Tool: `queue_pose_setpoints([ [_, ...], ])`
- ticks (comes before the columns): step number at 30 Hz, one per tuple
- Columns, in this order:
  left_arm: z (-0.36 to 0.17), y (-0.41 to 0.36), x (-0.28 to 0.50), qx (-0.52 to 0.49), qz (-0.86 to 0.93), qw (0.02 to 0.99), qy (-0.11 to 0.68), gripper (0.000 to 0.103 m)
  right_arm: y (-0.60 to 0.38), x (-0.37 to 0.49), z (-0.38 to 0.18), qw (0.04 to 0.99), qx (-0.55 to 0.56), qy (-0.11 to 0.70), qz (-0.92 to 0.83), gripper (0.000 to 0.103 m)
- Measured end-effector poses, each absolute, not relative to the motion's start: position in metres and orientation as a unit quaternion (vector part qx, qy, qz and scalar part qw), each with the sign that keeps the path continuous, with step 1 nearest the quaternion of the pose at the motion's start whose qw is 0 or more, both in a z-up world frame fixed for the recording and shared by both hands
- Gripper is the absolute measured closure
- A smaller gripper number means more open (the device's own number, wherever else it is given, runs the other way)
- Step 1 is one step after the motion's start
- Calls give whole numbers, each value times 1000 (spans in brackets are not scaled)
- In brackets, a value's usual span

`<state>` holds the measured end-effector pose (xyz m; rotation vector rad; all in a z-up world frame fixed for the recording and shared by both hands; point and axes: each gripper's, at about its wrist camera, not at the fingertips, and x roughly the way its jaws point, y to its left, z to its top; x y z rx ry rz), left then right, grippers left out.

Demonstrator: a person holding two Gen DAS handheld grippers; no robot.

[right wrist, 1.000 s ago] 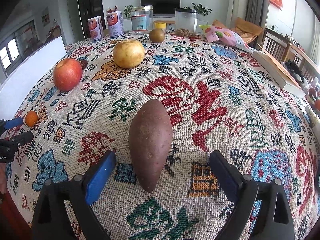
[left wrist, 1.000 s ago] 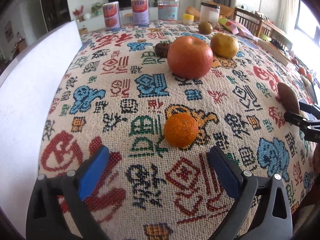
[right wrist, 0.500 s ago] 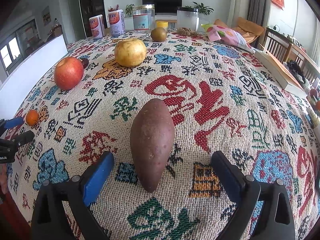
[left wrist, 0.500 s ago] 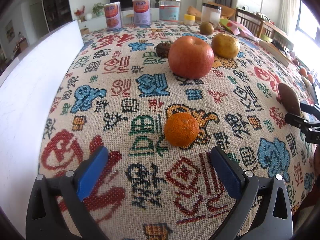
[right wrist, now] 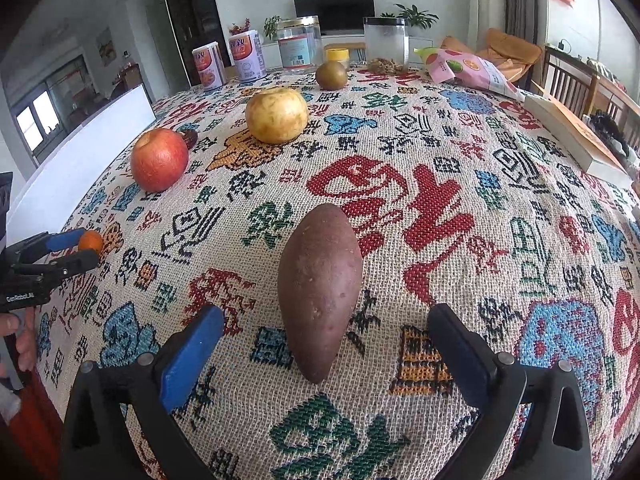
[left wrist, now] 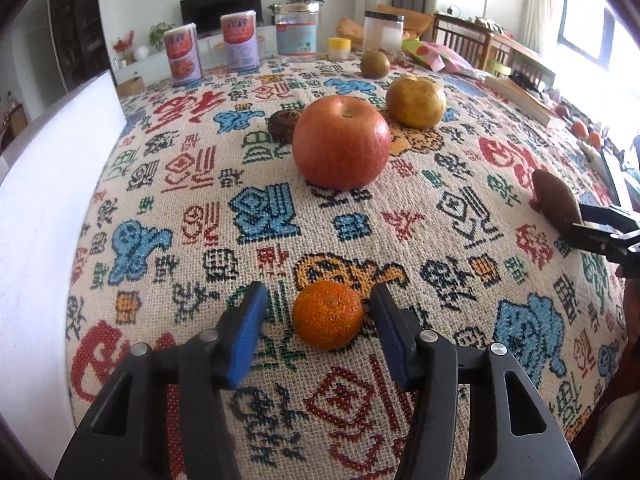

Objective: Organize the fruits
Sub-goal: 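Grasp the orange mandarin with the left tool while the right tool holds the sweet potato, then carry the mandarin and sweet potato into the white tray and open both tools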

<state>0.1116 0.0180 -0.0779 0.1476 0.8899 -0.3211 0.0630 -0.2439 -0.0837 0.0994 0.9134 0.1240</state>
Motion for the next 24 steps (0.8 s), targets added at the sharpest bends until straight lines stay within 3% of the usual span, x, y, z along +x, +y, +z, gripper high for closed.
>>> queue_pose_setpoints([
  [1, -78, 18, 112, 64, -159, 888, 427, 74, -249, 65, -81, 888, 70, 449, 65, 2],
  [3, -78, 22, 111, 52, -148, 891, 427, 74, -260, 72, -72, 875, 114, 467, 62, 5],
  [5, -78, 26, 109, 43, -144, 892, 427, 75, -263, 86, -63, 861, 136, 487, 55, 17],
  [7, -75, 32, 105, 28, -144, 890, 431, 75, -258, 106, -67, 835, 124, 533, 48, 19],
  [9, -64, 42, 97, 12, -143, 892, 429, 75, -251, 120, -72, 825, 88, 558, 22, 33],
  [11, -47, 56, 87, -17, -141, 894, 425, 76, -238, 125, -71, 822, 43, 567, 29, 63],
  [15, 12, 97, 65, -106, -140, 901, 396, 76, -213, 119, -50, 820, 47, 567, 60, 63],
  [19, 72, 155, 48, -123, -89, 928, 340, 75, -143, 123, 10, 841, 78, 508, 169, 63],
  [24, 72, 245, 64, -129, 29, 924, 358, 75, 1, 137, 70, 835, 71, 444, 319, 63],
])
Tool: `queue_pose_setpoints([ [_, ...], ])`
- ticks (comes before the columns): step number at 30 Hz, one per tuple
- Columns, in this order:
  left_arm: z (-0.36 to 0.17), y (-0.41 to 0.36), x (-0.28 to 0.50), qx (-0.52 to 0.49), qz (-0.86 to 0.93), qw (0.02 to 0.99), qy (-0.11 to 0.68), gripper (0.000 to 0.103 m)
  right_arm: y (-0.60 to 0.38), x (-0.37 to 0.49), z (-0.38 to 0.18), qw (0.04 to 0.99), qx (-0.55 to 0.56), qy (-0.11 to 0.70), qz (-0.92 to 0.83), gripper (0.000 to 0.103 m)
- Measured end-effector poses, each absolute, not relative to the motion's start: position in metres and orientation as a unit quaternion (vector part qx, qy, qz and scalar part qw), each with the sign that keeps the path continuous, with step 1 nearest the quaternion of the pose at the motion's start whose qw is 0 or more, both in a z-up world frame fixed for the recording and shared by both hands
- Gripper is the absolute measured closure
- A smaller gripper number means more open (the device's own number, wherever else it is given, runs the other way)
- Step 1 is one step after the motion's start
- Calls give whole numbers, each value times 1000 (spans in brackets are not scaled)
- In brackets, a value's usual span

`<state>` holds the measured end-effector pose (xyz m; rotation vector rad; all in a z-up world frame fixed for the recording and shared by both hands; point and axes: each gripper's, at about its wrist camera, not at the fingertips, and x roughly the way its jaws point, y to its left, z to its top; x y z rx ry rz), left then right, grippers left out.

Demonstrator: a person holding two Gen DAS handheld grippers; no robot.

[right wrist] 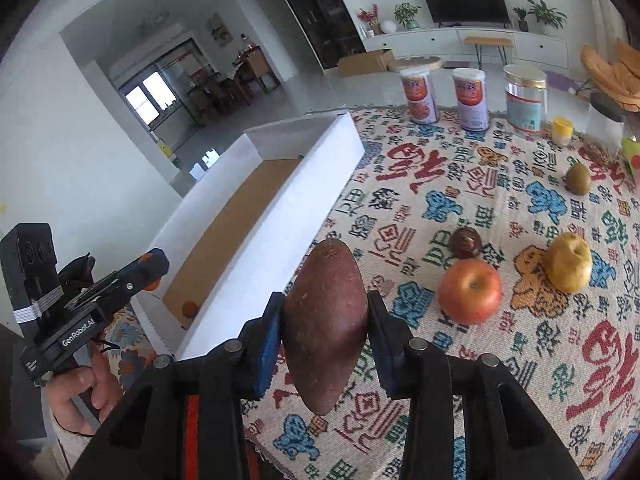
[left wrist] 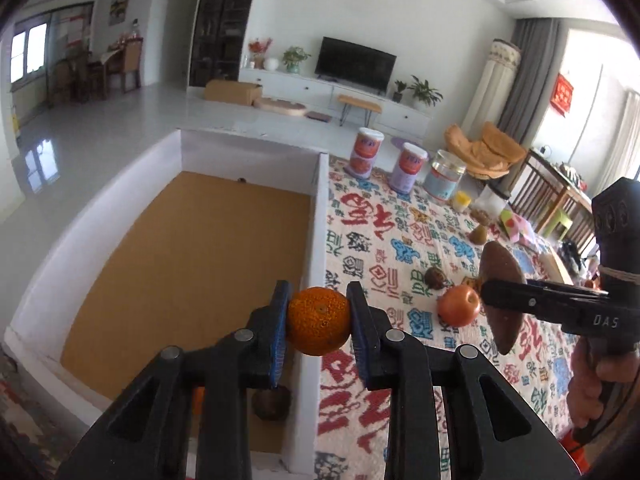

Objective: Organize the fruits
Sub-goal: 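Carry the mandarin and sweet potato into the white tray and open both tools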

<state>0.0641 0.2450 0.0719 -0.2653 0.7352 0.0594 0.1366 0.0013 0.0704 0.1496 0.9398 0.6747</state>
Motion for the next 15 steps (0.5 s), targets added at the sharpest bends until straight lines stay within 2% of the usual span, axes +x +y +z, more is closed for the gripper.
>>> queue_pose_setpoints([
  [4, 26, 298, 79, -132, 100, 893, 419, 75, 112, 151, 74, 801, 56, 445, 398, 63],
  [11, -8, 331, 81, -137, 149, 870, 449, 73, 228, 150, 17, 768, -38, 496, 403, 63],
  [12, -10, 332, 81, -135, 155, 869, 450, 68, 235, 150, 10, 768, -47, 500, 398, 63],
  [13, -11, 331, 79, -133, 160, 869, 449, 53, 240, 150, 4, 766, -55, 504, 395, 62],
  [15, -9, 330, 76, -127, 173, 873, 438, 32, 244, 151, -2, 765, -54, 509, 390, 62],
])
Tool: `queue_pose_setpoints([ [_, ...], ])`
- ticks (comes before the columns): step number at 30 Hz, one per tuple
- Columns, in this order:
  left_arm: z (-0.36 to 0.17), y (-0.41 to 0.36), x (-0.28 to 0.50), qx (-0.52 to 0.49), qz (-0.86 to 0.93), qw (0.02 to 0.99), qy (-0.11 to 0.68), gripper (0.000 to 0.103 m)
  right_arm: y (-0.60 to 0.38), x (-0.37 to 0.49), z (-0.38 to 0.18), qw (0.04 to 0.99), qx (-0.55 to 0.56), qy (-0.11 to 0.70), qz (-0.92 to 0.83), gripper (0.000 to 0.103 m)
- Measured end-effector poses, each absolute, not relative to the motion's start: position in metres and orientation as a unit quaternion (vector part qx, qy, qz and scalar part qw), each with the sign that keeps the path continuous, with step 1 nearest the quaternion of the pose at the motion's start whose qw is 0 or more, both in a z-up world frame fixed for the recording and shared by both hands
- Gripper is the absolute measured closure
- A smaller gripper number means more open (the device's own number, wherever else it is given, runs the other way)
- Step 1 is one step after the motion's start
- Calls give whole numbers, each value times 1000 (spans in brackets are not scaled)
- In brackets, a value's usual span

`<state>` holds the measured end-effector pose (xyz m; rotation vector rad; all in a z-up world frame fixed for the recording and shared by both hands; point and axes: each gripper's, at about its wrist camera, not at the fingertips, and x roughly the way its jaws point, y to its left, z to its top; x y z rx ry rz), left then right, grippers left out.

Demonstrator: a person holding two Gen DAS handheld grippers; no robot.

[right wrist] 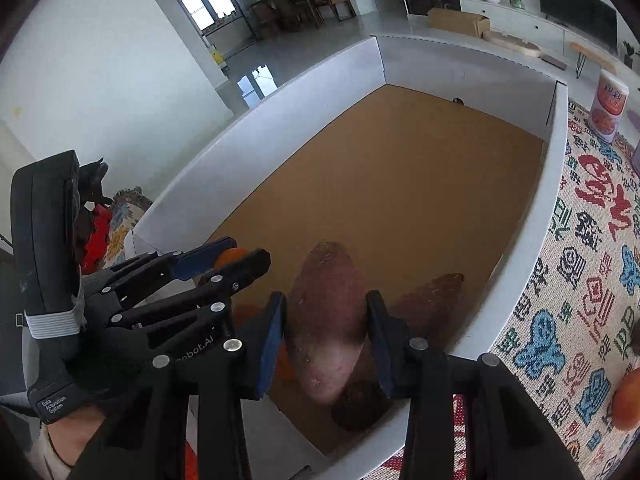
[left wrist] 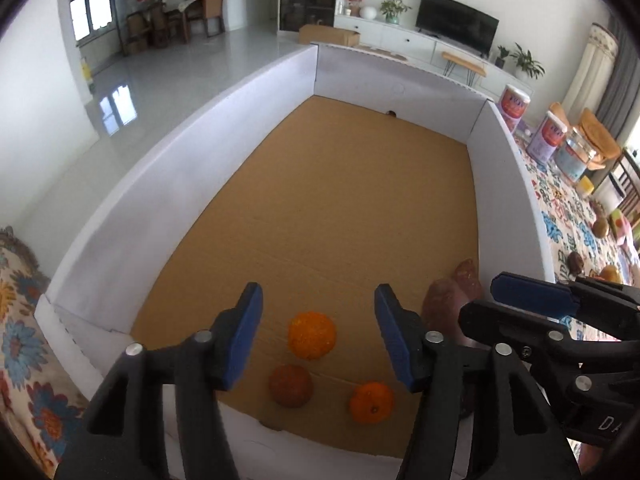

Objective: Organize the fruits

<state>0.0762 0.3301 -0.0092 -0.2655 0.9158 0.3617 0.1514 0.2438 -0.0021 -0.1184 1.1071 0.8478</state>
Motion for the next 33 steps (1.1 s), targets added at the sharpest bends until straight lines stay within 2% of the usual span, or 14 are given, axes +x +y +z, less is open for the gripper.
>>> queue_pose_setpoints([
  [3, 3, 315, 69, -117, 168, 889, 409, 30, 224, 149, 10, 782, -21, 487, 389, 58],
  [5, 15, 296, 62, -115, 149, 901, 390, 28, 199, 143, 23, 800, -18, 459, 385, 44],
  [6, 21, 284, 58, -116, 134, 908, 380, 25, 183, 139, 29, 810, -21, 444, 382, 40],
  [8, 31, 254, 50, -115, 94, 922, 359, 17, 145, 125, 33, 829, -29, 418, 371, 20],
  [10, 37, 218, 45, -110, 46, 932, 342, 9, 100, 107, 28, 854, -42, 391, 340, 7],
  [11, 39, 199, 45, -106, 20, 934, 339, 8, 74, 99, 22, 870, -51, 377, 314, 4],
  [17, -3, 71, 67, -52, -112, 906, 404, 7, -87, 87, -35, 901, -84, 405, 128, 4],
  [21, -46, 7, 75, -1, -141, 886, 441, 7, -182, 84, -58, 901, -53, 430, 24, 4],
  [29, -80, -3, 123, 53, -81, 890, 445, 7, -251, 89, -79, 894, -2, 443, -60, 4],
  [33, -84, 2, 133, 31, -81, 890, 447, 5, -251, 94, -86, 886, 12, 462, -46, 0],
])
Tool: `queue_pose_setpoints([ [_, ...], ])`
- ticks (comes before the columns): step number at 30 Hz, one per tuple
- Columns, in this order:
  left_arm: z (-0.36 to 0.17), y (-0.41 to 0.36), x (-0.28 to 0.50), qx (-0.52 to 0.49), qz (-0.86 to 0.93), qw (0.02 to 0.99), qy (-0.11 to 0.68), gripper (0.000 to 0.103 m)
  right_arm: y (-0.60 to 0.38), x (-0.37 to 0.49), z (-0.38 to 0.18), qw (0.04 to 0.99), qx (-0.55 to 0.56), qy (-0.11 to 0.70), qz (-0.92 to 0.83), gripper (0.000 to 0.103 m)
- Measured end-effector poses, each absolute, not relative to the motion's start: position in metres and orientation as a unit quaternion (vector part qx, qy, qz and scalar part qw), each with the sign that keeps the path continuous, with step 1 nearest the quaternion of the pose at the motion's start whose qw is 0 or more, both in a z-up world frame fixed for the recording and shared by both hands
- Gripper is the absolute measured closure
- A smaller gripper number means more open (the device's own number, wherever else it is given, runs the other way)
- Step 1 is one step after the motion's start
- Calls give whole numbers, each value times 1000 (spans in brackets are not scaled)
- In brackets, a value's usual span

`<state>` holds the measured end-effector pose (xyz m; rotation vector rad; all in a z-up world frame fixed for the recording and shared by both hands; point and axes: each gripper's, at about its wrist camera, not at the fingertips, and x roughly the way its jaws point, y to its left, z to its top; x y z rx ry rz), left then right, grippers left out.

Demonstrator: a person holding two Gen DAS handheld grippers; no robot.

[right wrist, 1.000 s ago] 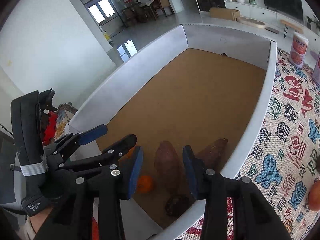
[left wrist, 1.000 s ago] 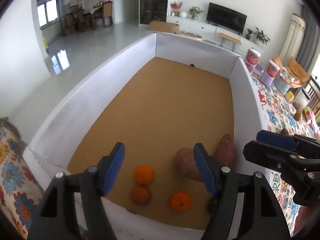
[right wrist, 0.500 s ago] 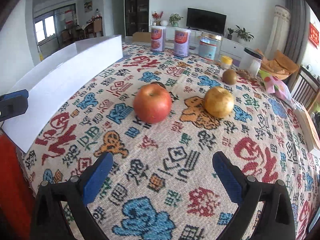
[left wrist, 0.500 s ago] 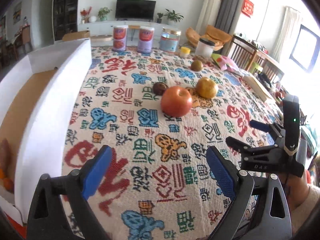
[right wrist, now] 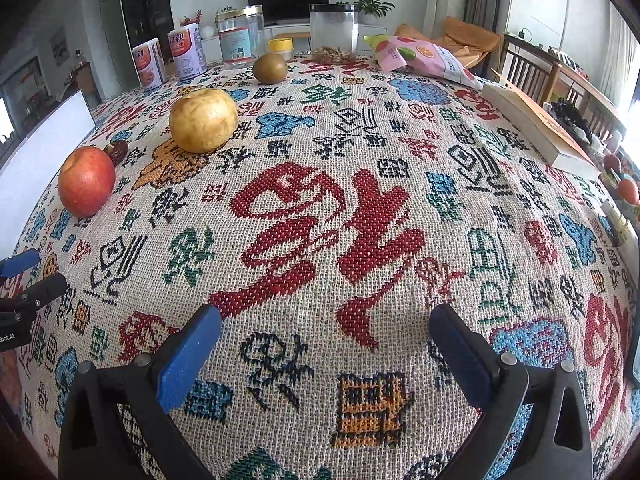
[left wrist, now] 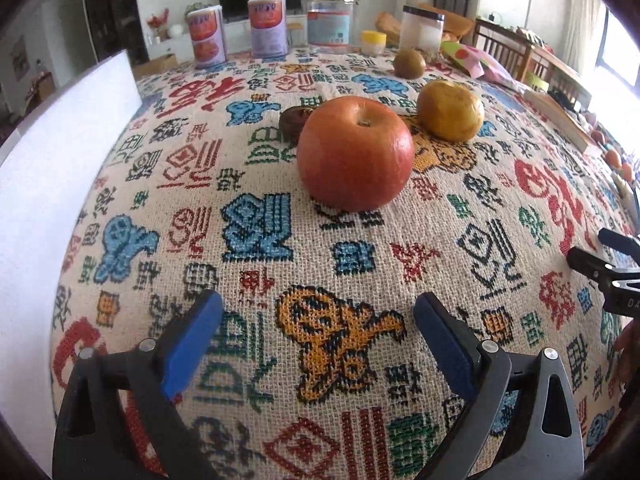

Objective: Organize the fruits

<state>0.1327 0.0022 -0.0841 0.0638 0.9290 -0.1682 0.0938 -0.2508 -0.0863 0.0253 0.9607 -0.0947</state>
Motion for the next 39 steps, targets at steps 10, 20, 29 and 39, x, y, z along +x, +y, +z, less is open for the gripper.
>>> queue_pose_setpoints([
  [10, -87, 1, 133, 34, -74, 889, 451, 1, -247, 93, -88, 885, 10, 463, -45, 0],
  [20, -87, 2, 133, 30, -77, 889, 450, 1, -247, 93, -88, 885, 10, 463, -45, 0],
  [29, -72, -11, 163, 14, -110, 893, 437, 2, -248, 93, -88, 885, 10, 463, -44, 0],
  [39, -79, -25, 210, 18, -108, 895, 432, 32, -248, 93, -87, 885, 10, 463, -44, 0],
])
